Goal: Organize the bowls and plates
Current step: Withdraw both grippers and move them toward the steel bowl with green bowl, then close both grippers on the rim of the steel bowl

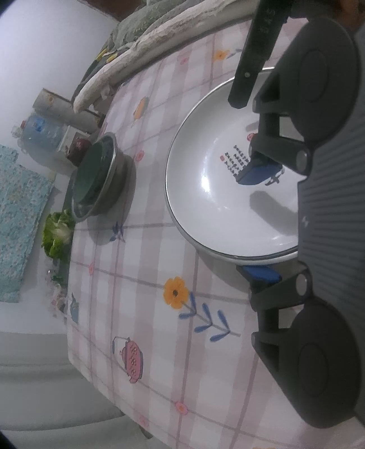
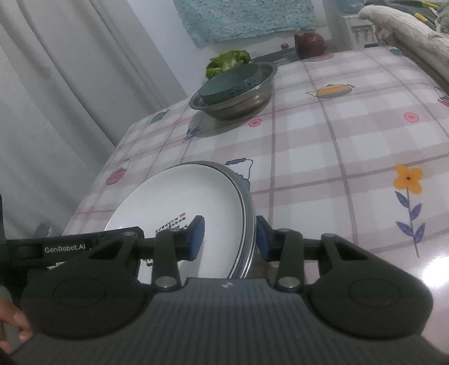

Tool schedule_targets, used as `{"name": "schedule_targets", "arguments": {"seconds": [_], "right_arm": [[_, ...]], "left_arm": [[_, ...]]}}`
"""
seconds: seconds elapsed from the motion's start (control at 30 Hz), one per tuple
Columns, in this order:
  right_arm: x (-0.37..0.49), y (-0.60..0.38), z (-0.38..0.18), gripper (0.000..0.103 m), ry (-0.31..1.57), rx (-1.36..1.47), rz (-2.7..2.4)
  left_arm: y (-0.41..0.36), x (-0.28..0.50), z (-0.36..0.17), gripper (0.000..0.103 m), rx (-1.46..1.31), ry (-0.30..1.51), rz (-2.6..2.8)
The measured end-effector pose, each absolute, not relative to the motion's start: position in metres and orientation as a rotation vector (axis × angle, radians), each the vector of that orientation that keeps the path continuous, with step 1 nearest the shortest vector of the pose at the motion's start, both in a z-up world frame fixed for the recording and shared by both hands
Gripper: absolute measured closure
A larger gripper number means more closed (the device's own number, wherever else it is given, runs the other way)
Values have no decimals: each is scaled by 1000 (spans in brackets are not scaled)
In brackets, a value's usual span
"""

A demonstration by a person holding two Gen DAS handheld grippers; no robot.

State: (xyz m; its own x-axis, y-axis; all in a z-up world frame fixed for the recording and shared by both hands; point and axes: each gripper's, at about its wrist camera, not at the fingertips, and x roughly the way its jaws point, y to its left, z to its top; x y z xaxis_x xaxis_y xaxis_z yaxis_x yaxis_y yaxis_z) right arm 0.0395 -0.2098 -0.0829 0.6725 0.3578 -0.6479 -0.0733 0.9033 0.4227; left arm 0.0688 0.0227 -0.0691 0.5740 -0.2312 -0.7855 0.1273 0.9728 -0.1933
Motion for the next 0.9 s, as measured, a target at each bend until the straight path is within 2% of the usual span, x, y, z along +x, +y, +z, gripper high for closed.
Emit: {"name": "schedule_targets", "arguments": {"seconds": [0.33, 0.53, 0.9], "right_arm": [[22, -231, -80, 64, 805, 354, 199], [20, -234, -65, 51, 771, 294, 182], [78, -259, -12, 49, 661, 241, 166]], "left_arm": [[1, 57, -70, 40, -65, 935, -292], [9, 59, -59, 37, -41, 885, -286], [16, 125, -17, 35, -23, 756, -246]]}}
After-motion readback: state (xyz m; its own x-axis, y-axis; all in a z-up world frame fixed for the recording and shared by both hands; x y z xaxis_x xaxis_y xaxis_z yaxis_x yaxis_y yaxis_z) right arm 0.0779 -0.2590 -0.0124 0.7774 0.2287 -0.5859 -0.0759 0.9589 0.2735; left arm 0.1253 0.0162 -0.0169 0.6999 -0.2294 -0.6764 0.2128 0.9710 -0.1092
